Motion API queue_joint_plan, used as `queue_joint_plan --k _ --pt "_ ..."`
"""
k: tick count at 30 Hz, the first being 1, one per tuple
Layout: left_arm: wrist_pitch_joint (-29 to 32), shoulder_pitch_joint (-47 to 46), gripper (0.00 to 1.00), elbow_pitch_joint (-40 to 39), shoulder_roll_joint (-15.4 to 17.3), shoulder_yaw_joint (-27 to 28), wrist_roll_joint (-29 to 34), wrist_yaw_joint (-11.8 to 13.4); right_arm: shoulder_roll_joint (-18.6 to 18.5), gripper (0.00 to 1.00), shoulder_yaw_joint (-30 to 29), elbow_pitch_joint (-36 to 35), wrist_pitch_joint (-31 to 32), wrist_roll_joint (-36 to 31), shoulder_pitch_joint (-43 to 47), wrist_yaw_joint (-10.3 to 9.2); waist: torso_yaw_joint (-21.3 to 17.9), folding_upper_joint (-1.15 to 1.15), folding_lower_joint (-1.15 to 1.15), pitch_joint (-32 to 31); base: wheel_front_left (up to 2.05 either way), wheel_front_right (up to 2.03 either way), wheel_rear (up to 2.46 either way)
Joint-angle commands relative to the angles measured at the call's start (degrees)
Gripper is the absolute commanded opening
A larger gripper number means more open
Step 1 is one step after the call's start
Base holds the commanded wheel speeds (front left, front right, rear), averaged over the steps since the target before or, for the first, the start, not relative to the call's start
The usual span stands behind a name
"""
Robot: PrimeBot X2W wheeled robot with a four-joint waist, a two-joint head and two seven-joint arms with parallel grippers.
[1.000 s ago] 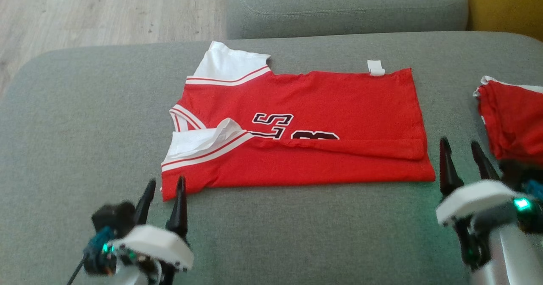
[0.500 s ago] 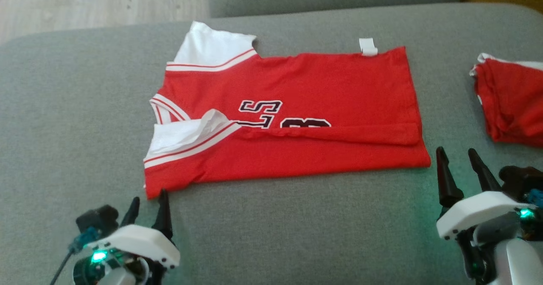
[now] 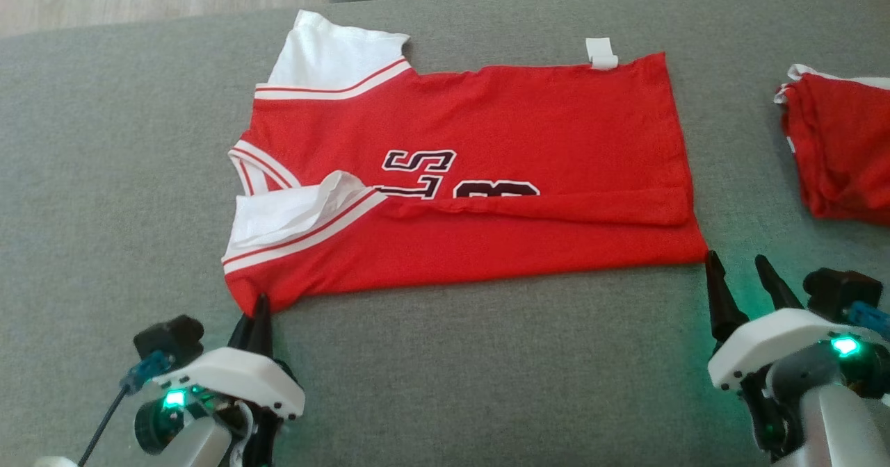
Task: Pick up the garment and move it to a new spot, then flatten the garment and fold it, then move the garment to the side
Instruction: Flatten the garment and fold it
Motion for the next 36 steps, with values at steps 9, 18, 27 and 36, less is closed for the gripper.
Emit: queue_joint_plan --k 9,18,27,36 --pt "-1.49 -2.95 0.0 -5.27 1.72 1.18 1.69 0.65 -0.38 0.96 1.81 7.74 1.32 1.35 -7.32 0.39 1.92 0.0 -0.01 0.51 0.0 0.0 0.0" --pt "-2.37 -3.21 0.0 -9.38 2.93 1.28 3.01 1.58 -0.38 0.0 1.76 11.87 1.76 3.92 -11.08 0.39 2.58 0.0 -0.01 -0.76 0.0 0.0 0.0" --pt "-1.36 -3.91 0.0 -17.47 6.56 1.67 5.05 3.29 -0.38 0.0 -1.98 6.95 7.06 6.77 -14.52 0.39 3.17 0.0 -0.01 -4.1 0.0 0.0 0.0" --pt "0.16 8.92 0.0 -27.11 9.88 0.44 3.74 7.8 -0.38 0.0 -3.89 -6.21 13.74 8.17 -0.16 0.39 3.95 0.0 -0.01 -5.49 0.0 0.0 0.0"
